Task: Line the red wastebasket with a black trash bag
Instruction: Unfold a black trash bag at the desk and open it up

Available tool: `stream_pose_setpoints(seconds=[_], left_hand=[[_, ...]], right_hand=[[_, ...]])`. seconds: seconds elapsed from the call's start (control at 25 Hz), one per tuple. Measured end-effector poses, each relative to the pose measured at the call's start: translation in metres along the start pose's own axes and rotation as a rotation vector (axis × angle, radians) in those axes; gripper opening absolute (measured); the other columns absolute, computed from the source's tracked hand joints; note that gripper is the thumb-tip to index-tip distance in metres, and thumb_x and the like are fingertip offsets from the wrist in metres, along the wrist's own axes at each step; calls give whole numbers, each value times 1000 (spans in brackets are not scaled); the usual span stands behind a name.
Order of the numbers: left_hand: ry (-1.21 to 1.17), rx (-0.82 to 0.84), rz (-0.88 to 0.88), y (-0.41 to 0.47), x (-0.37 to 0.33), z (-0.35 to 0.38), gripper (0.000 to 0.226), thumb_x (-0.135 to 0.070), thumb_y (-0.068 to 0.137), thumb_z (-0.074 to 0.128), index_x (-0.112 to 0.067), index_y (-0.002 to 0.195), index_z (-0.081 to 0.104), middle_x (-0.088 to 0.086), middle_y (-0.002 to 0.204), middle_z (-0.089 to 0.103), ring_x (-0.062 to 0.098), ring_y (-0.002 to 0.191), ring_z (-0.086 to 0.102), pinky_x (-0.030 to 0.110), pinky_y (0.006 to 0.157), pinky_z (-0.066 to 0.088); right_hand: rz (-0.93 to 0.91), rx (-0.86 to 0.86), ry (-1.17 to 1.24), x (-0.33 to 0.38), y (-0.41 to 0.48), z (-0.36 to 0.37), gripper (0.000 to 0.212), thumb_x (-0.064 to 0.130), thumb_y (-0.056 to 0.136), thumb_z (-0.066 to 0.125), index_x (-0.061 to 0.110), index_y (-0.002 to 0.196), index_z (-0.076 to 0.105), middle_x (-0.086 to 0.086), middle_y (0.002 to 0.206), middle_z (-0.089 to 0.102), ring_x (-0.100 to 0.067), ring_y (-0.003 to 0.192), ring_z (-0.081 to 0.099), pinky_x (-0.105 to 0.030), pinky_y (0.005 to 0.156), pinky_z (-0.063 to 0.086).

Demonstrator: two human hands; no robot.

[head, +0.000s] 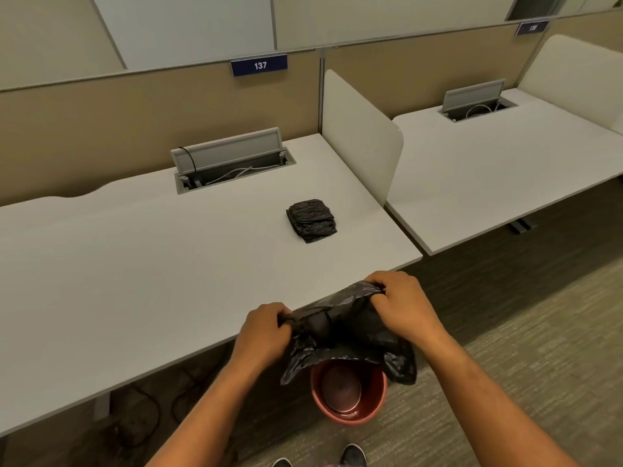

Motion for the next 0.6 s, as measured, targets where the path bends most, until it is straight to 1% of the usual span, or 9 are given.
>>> stream_pose_setpoints(seconds=[0.12, 0.2, 0.28, 0.32, 0.36, 0.4, 0.44, 0.52, 0.6], left_hand=[[-160, -95, -3, -2, 7, -14, 17, -13, 101, 64, -30, 101, 68, -5, 100, 71, 5, 87, 66, 29, 79, 59], [-221, -80, 66, -3, -2, -19, 18, -14, 101, 64, -29, 108, 69, -5, 102, 73, 10, 88, 71, 34, 80, 64], [-195, -30, 175, -4, -22, -19, 23, -9, 96, 64, -25, 107, 75, -6, 100, 76, 9, 89, 71, 34, 80, 62], [-178, -4, 220, -5, -32, -20, 25, -7, 91, 64, -24, 103, 78, -7, 97, 77, 8, 89, 70, 32, 79, 59], [-177, 26, 250, -6, -40, -21, 26, -7, 87, 64, -23, 99, 80, -8, 94, 79, 8, 88, 71, 32, 77, 57], [-180, 57, 270, -6, -46, -22, 26, -8, 85, 64, -23, 97, 81, -8, 91, 80, 8, 87, 71, 31, 76, 57], [-187, 80, 294, -5, -51, -23, 26, -10, 83, 64, -24, 95, 82, -9, 89, 80, 8, 85, 72, 31, 76, 57], [-198, 84, 343, -5, -57, -28, 25, -13, 82, 64, -25, 93, 82, -10, 86, 80, 7, 84, 72, 30, 75, 57], [-221, 36, 326, -5, -55, -36, 16, -19, 83, 71, -27, 93, 81, -12, 87, 78, 10, 84, 72, 30, 76, 57]], right_hand=[[60, 6, -44, -11, -10, 4, 25, 17, 91, 60, 31, 106, 74, 9, 98, 75, -14, 93, 71, -41, 84, 61], [66, 18, -82, -2, -21, 9, 27, 28, 88, 66, 35, 114, 69, 9, 112, 72, -17, 106, 70, -45, 93, 59], [-44, 58, -165, 22, -26, 14, 70, 50, 83, 75, 29, 145, 53, 5, 144, 61, -21, 133, 59, -47, 112, 47], [-106, 89, -226, 37, -27, 20, 89, 61, 79, 75, 25, 154, 42, 2, 153, 54, -22, 139, 53, -47, 117, 42], [-157, 109, -282, 50, -27, 28, 99, 67, 78, 72, 22, 158, 36, -1, 155, 52, -23, 140, 51, -48, 118, 39], [-180, 120, -320, 59, -26, 36, 97, 69, 79, 69, 22, 157, 36, -2, 151, 56, -24, 138, 54, -49, 117, 39], [-187, 121, -343, 65, -23, 42, 83, 64, 84, 66, 24, 153, 44, -2, 143, 63, -24, 132, 58, -50, 114, 42], [-180, 114, -416, 69, -16, 49, 37, 41, 93, 58, 27, 126, 67, 0, 117, 75, -25, 114, 67, -47, 100, 49], [-148, 97, -375, 70, -12, 51, 22, 25, 93, 53, 25, 104, 71, 1, 100, 76, -24, 97, 69, -41, 85, 51]])
Point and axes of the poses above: each hand's wrist, its own y-axis towards the middle knuckle, its own z-axis out of the palm, x = y × z, the point moved 9 cm from there along y, towards the middle knuckle
